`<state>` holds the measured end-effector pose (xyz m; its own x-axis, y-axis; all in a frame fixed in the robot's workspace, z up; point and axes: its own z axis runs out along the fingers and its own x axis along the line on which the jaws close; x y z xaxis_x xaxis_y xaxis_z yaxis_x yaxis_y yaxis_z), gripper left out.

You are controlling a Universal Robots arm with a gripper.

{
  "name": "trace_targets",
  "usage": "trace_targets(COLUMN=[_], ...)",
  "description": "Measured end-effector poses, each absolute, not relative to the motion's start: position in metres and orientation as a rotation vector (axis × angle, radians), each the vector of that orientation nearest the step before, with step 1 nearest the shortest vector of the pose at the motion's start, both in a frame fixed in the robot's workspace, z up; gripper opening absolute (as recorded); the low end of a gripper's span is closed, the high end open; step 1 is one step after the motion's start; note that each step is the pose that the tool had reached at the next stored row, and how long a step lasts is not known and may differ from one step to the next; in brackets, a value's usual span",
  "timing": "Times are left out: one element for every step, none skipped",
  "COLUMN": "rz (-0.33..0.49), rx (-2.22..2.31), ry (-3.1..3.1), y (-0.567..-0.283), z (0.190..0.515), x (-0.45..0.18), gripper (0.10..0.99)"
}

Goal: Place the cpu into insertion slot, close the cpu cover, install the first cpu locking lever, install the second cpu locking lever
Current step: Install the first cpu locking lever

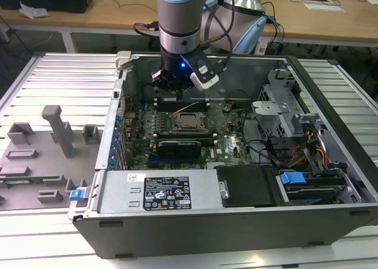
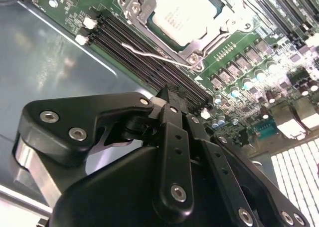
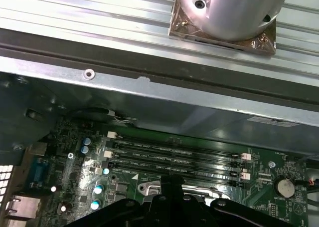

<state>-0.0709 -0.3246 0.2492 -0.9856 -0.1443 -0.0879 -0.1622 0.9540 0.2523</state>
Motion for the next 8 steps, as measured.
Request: trace_targets(rz=[0.4,0.398,0.397,0.396,0.393,0.391,0.391,0.391], rx=[-0.239,-0.24,-0.241,-0.241,-0.243,-0.244,-0.244,-0.244], ry=[3.032,3.026,3.02,3.015,3.005,2.996,2.996,2.996], y=[-0.3246,-0.3246,-0.3246,-0.3246,-0.3246,-0.3245,-0.3246,-0.3246], z=[0.2487,0.2482,0.2477,0.2472,0.2464,0.2452,0.2452,0.2452], x=[-0.0709,-0.0709,-0.0708,-0.0708,-0.0708,-0.0708,-0.0708,-0.0708], gripper=[0.106,0.106,0.106,0.106,0.106,0.106,0.106,0.106])
